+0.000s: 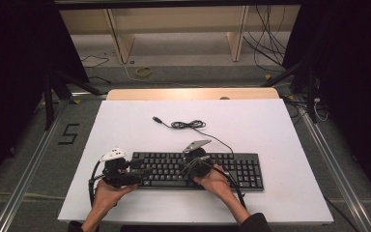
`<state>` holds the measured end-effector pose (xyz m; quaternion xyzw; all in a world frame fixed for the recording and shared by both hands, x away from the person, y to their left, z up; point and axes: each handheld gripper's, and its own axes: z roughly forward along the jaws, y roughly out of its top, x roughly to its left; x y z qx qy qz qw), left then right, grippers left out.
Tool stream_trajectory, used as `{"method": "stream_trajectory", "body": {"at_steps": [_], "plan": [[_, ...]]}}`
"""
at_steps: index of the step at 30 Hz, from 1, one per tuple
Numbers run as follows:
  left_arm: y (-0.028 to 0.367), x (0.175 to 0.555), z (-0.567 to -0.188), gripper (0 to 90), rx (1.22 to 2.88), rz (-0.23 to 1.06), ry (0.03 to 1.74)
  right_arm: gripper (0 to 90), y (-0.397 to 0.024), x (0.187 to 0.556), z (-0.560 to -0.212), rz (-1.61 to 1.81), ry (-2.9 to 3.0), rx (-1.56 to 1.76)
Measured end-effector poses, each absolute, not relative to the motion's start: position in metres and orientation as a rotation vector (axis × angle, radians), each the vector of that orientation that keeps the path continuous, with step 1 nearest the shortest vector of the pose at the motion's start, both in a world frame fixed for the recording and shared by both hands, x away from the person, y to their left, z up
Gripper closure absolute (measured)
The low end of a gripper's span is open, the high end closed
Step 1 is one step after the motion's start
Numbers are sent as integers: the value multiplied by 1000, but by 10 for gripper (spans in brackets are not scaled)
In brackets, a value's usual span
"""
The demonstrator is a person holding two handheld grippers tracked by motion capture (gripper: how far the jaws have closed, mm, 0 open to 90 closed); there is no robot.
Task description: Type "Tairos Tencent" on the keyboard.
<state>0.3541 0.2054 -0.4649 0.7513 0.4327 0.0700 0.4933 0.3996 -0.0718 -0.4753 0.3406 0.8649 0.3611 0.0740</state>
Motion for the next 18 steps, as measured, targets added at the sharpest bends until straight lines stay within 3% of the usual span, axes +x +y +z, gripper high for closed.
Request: {"method": "stream_trajectory", "body": {"at_steps": [9, 18], "plan": [[206, 355, -466, 327, 1826, 166, 1057, 900, -80, 401, -468, 1166, 2562, 1064], [207, 356, -466, 328, 1828, 167, 1056, 817, -84, 399, -462, 1223, 2537, 1066]]}}
